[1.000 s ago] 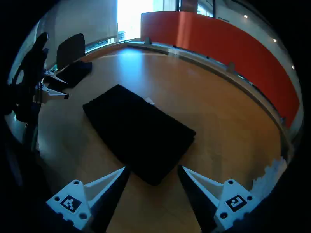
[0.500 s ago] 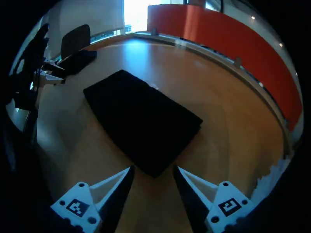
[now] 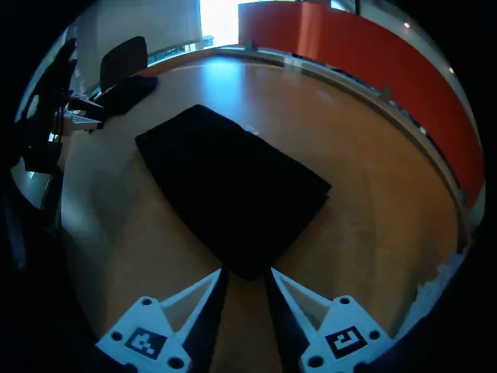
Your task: Fold towel
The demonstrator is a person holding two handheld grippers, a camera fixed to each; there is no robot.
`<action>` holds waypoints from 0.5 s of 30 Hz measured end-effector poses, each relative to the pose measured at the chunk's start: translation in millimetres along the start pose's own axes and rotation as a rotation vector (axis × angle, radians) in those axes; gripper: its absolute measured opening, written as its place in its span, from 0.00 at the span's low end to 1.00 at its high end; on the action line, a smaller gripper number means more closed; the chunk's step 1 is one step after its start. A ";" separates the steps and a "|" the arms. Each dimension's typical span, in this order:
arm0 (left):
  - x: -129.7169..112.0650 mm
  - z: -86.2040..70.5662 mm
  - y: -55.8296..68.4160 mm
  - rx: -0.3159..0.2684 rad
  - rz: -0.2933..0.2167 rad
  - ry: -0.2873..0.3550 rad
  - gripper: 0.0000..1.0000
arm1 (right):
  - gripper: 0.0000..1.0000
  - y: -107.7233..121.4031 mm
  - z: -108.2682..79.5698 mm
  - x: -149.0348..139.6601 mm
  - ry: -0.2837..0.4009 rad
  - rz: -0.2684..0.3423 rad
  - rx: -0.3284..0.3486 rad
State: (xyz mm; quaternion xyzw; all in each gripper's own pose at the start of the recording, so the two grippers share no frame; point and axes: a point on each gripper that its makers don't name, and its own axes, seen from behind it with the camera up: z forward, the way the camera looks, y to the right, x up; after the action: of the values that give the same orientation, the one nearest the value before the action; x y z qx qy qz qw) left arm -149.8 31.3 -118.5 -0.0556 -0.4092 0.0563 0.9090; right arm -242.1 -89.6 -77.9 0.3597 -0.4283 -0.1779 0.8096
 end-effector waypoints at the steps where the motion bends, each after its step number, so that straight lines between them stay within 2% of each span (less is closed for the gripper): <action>1: -0.2 -0.1 0.2 0.000 0.001 0.000 0.99 | 0.28 0.4 0.0 -0.2 0.000 0.002 -0.001; 4: -0.7 -0.4 0.5 -0.002 0.003 -0.001 0.99 | 0.11 1.8 -0.7 -0.8 0.000 0.004 -0.007; 5: -0.7 -0.5 0.5 -0.002 0.003 -0.001 0.99 | 0.09 2.5 -1.2 -1.0 0.000 0.004 -0.011; 15: -0.3 0.1 0.4 -0.002 0.007 -0.002 0.99 | 0.08 2.9 -12.0 11.5 0.028 -0.017 -0.032</action>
State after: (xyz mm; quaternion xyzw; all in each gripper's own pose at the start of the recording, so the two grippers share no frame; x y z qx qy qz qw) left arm -150.1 31.7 -118.7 -0.0578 -0.4099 0.0591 0.9084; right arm -225.8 -89.3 -73.7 0.3529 -0.4110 -0.1867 0.8196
